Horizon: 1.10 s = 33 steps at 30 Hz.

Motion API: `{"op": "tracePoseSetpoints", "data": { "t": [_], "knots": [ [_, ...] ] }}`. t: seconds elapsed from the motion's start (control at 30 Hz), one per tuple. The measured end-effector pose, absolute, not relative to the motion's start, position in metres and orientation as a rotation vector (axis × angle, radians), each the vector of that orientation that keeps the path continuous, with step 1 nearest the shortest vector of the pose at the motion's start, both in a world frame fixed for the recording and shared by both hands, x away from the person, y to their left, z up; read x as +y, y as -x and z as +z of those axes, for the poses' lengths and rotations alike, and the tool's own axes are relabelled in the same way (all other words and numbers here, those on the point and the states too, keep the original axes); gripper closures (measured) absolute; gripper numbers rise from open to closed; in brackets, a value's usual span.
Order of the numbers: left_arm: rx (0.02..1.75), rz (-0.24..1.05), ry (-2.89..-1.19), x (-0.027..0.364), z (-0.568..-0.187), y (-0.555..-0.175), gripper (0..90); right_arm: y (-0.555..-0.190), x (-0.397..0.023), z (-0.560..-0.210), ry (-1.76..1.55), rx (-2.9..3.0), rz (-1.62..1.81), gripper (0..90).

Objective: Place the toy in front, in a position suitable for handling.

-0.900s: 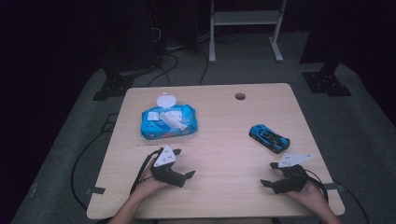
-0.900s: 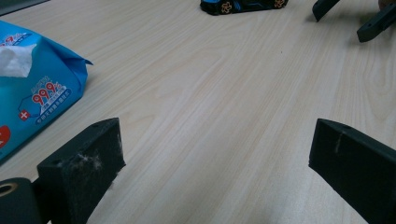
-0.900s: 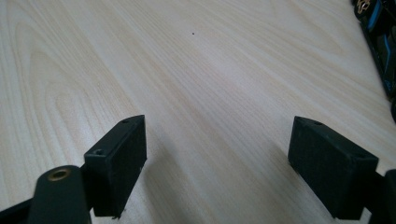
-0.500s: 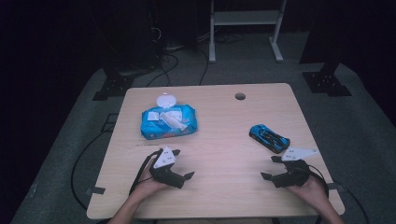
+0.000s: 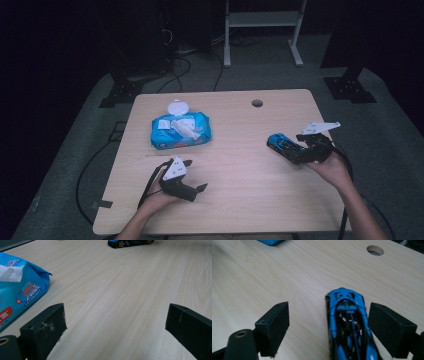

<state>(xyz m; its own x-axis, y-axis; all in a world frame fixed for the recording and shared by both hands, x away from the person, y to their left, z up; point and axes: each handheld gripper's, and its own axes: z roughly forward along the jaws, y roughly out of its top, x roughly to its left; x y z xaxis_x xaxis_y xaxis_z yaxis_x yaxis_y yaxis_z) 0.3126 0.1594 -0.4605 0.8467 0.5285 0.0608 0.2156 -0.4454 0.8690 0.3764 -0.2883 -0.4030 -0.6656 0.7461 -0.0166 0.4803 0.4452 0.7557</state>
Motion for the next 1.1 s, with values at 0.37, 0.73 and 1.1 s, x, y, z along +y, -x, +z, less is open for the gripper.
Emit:
{"op": "tracePoseSetpoints", "data": {
  "t": [0.37,0.73,1.1],
  "knots": [
    [0.548,0.4,-2.026,0.162,-0.46,-0.313,2.4,-0.424,-0.283,-0.435,-1.133,2.477,0.867,17.1],
    [0.539,0.399,-2.036,0.162,-0.461,-0.313,2.4,-0.438,-0.281,-0.457,-1.16,2.527,0.74,21.8],
    [0.543,0.401,-2.034,0.162,-0.46,-0.312,2.4,-0.439,-0.282,-0.462,-1.175,2.543,0.724,25.0]
  ]
}}
